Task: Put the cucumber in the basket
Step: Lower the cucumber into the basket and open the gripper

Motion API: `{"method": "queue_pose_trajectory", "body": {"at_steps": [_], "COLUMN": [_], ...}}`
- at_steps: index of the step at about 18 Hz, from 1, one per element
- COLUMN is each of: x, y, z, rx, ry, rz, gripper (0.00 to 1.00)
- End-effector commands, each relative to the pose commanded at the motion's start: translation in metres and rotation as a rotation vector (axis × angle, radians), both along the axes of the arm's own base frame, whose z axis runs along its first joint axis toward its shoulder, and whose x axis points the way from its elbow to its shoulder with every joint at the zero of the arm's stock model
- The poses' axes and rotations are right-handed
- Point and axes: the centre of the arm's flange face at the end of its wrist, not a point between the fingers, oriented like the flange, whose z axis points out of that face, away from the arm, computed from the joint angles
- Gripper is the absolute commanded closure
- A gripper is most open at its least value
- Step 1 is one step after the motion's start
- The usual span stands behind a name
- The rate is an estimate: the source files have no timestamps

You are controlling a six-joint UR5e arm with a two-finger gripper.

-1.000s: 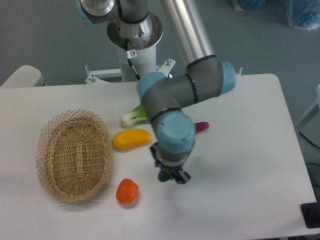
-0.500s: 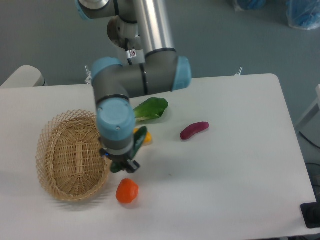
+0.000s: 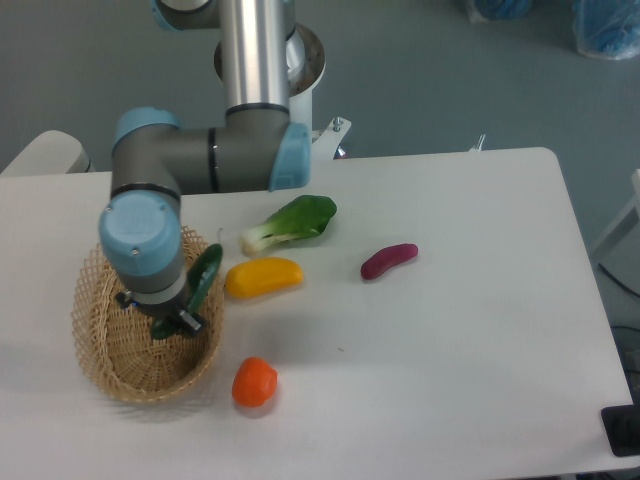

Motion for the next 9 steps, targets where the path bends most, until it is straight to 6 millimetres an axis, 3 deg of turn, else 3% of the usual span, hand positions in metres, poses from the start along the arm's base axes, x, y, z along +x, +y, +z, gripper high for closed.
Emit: {"method": "queue_pose_trajectory", "body": {"at_steps": [5,9], "x": [0.008,0.008], "y": [0.007,0.007], "z": [-0.018,-0.024], "rx": [-0.003,-0.011], "ry": [0.0,-0.004], "rz": [-0.003,-0.003], "gripper": [0.8,0.52]}}
